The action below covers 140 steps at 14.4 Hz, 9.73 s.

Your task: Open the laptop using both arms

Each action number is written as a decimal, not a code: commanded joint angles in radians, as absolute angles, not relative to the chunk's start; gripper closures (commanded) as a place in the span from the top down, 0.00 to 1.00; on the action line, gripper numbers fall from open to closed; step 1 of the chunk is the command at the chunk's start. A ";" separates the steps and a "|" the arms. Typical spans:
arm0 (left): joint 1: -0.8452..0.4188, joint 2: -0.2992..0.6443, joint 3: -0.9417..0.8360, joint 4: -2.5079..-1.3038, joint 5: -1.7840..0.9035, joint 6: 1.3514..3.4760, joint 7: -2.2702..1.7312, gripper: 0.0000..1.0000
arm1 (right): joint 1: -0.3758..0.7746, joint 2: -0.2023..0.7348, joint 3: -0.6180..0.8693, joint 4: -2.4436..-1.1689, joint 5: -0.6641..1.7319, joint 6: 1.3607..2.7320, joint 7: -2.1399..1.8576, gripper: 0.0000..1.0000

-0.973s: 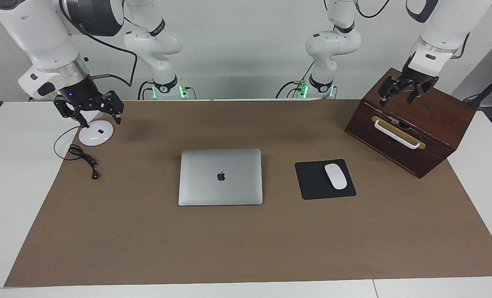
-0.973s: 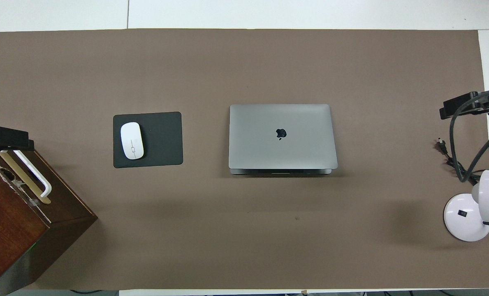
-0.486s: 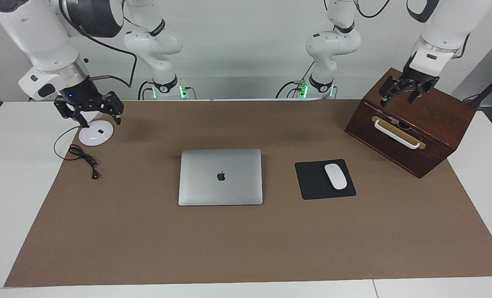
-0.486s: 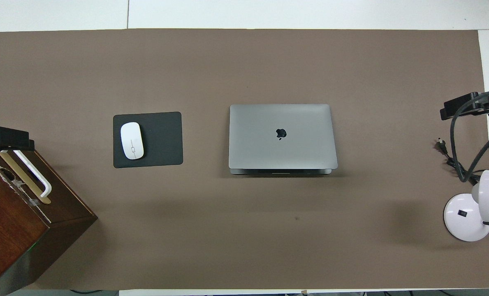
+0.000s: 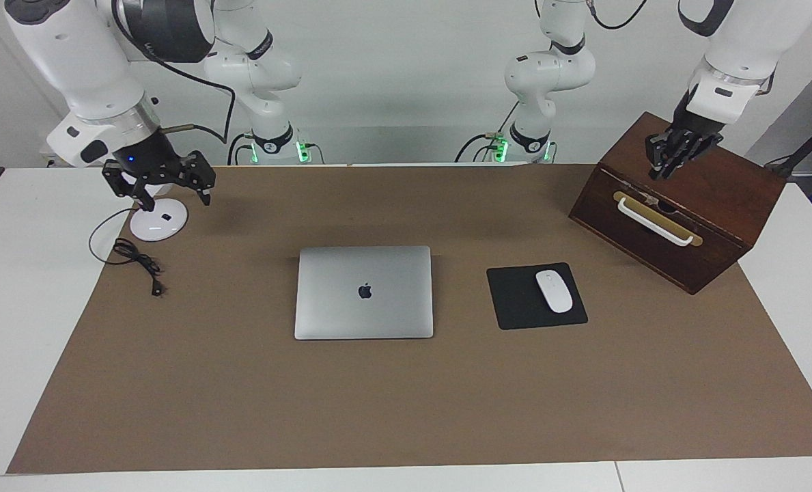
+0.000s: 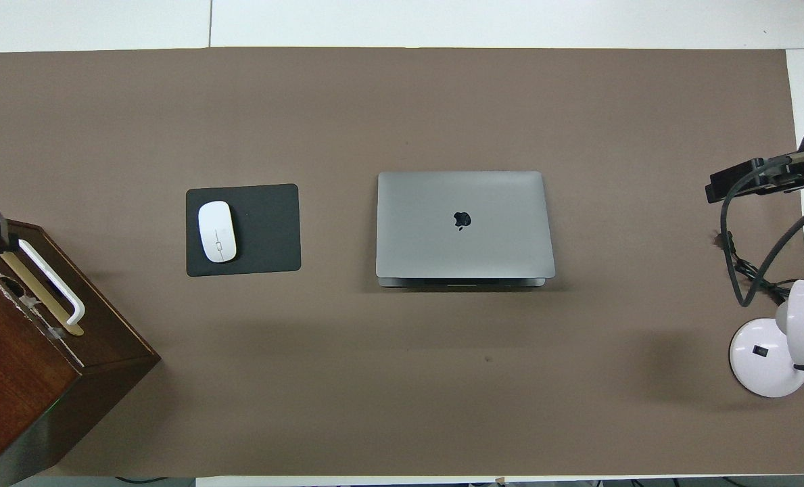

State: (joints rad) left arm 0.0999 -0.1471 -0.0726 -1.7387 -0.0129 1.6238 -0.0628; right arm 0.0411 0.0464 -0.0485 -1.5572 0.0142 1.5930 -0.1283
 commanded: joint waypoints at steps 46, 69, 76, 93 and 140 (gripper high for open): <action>-0.672 0.034 -0.075 -2.723 -0.115 3.505 0.130 0.00 | 0.509 -0.041 -0.040 -2.341 -0.305 2.250 -0.210 1.00; -0.664 0.276 -0.075 -2.499 -0.049 3.505 0.130 0.00 | 0.545 0.008 -0.041 -2.347 -0.417 2.402 -0.129 1.00; -0.660 0.291 -0.074 -2.485 -0.023 3.505 0.140 0.00 | 0.540 0.034 -0.041 -2.339 -0.419 2.444 -0.130 1.00; -0.655 0.311 -0.071 -2.476 -0.017 3.505 0.150 0.00 | 0.477 0.120 -0.041 -2.165 -0.416 2.485 -0.282 1.00; -0.649 0.314 -0.072 -2.464 -0.021 3.505 0.149 0.00 | 0.264 0.150 -0.048 -1.516 -0.034 1.692 -0.239 1.00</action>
State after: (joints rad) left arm -0.6592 0.2655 -0.0780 -2.4988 -0.0383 3.4860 0.1391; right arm 0.2749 0.1722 -0.0510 -1.5009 -0.0590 1.7318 -0.2797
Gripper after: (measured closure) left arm 0.991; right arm 0.000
